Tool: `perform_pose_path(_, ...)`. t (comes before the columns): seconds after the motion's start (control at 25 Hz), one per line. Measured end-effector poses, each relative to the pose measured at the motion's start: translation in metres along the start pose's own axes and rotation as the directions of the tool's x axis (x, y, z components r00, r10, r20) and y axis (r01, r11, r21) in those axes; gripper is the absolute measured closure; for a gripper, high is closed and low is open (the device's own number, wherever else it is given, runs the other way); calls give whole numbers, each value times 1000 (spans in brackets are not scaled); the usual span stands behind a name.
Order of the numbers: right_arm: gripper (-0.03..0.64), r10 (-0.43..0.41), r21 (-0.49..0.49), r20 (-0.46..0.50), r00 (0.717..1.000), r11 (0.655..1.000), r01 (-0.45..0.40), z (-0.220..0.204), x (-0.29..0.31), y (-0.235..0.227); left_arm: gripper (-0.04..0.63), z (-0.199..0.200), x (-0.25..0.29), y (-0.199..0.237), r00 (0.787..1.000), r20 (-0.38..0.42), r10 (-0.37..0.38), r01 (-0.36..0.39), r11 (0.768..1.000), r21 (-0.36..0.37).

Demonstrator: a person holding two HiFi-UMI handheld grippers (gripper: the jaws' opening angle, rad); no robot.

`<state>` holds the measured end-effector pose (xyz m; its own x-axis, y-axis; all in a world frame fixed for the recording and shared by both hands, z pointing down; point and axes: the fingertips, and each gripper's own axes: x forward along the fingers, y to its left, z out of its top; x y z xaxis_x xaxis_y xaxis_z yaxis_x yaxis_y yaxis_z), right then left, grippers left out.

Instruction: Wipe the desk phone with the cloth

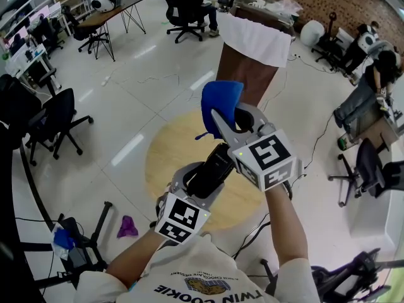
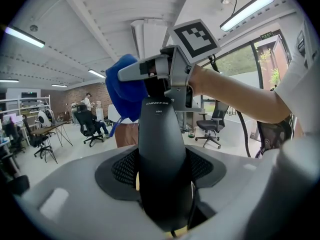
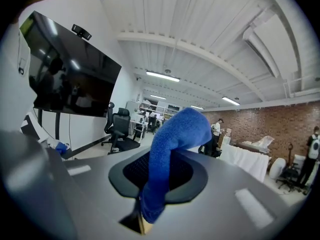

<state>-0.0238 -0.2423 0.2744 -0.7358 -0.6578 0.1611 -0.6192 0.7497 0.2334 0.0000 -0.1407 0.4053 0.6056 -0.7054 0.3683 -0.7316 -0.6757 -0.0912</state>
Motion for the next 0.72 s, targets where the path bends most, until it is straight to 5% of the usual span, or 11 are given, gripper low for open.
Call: perform_pose_path(0.72,558,148,-30,-70,987,988,-150,9,17,91,331,-11,5,6,999,-41,25,-23,998,66)
